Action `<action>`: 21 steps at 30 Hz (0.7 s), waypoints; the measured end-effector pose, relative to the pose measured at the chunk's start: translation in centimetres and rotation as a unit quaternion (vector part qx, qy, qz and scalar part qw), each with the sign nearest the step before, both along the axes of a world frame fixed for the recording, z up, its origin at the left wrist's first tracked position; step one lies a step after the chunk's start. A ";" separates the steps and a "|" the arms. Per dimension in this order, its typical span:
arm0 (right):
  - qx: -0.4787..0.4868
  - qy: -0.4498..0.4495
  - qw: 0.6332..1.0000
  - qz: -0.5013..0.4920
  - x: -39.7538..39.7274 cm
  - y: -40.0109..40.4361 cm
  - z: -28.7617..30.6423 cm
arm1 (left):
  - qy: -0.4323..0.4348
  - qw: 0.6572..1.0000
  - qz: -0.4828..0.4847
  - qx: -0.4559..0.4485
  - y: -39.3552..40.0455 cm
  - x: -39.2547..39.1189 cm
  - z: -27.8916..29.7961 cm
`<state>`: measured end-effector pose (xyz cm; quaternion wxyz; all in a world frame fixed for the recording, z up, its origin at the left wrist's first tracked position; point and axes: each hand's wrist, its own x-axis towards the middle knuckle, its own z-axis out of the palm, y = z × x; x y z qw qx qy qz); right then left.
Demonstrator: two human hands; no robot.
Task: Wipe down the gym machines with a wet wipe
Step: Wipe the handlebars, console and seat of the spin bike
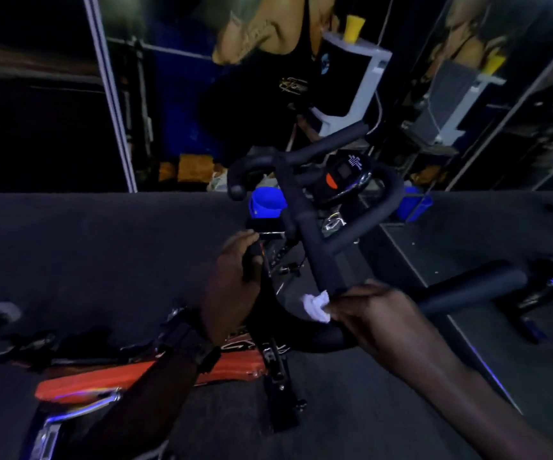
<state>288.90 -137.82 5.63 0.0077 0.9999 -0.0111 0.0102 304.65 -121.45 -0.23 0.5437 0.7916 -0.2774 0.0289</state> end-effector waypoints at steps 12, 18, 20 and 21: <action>-0.001 -0.177 0.950 -0.257 3.3 3.6 0.8 | -0.190 0.907 -0.339 0.161 -4.3 2.1 3.3; 0.043 -0.134 0.955 -0.260 2.7 4.9 -0.6 | -0.186 0.907 -0.346 0.154 -5.5 4.4 2.6; 0.021 -0.160 0.951 -0.262 4.6 4.7 -1.8 | -0.195 0.908 -0.329 0.170 -5.9 5.6 2.9; 0.018 -0.172 0.951 -0.258 6.0 4.2 -1.8 | -0.200 0.909 -0.320 0.176 -6.1 6.2 3.2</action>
